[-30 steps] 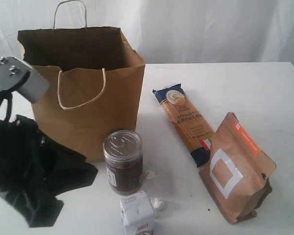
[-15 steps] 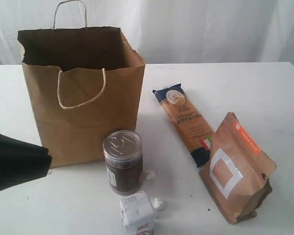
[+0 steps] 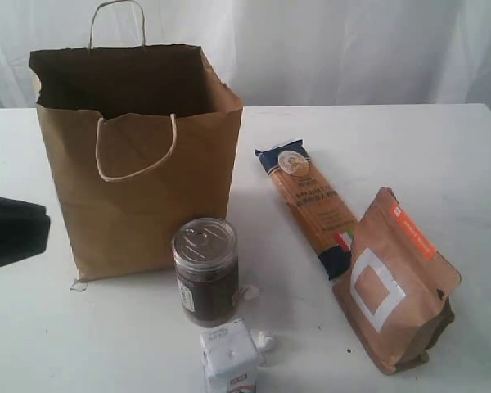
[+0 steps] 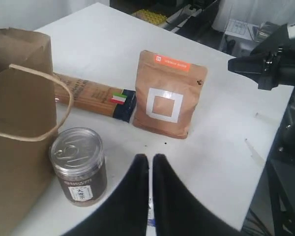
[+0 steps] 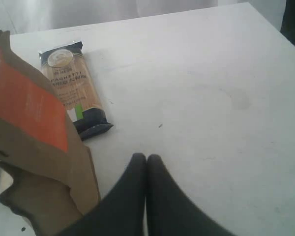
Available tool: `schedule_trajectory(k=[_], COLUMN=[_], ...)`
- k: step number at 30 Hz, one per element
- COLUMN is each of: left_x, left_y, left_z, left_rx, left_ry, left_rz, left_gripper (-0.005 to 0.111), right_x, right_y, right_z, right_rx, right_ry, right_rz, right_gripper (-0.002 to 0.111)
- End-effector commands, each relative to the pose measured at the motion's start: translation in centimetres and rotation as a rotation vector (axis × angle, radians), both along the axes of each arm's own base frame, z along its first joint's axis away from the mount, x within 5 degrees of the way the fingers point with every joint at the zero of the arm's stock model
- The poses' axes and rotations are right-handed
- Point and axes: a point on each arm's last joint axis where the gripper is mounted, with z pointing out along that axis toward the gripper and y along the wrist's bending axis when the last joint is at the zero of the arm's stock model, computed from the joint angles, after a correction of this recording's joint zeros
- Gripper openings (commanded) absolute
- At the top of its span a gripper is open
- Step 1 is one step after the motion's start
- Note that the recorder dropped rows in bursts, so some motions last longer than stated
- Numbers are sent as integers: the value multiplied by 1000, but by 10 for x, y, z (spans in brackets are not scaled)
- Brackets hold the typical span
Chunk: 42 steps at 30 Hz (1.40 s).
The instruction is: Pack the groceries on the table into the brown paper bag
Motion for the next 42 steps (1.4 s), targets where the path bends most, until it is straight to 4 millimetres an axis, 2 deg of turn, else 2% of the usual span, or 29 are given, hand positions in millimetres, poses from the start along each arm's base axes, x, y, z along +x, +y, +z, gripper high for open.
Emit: schedule_trajectory(k=[1,6,9,16,19,22,24,26,42], left_x=[-15,-22,-21,-14,-15,-17,-18,-20,-27], left_y=[18,33,35,40,43,45,46,48,49], left_z=[-1,-14,-33,-104,-134,-154,-162,-161,-179], left_rx=[36,49,-17,-198,-203,-179,-177,-199,-48], left_ry=[-48,-131,-148,-252,-261,-242,-241,-257,-137], left_rz=[-16,17,58,172,188,184,184,184,123], left_gripper=[0,0,0,0,0,0,0,0,0], right_x=[0,0,0,0,0,0,0,0,0], right_y=[0,0,0,0,0,0,0,0,0], right_z=[0,0,0,0,0,0,0,0,0], right_rx=[1,1,1,1,1,1,1,1,1], right_ry=[-12,-12,-12,-12,-12,-12,-12,-12,-12], right_rz=[0,0,0,0,0,0,0,0,0], right_gripper=[0,0,0,0,0,0,0,0,0])
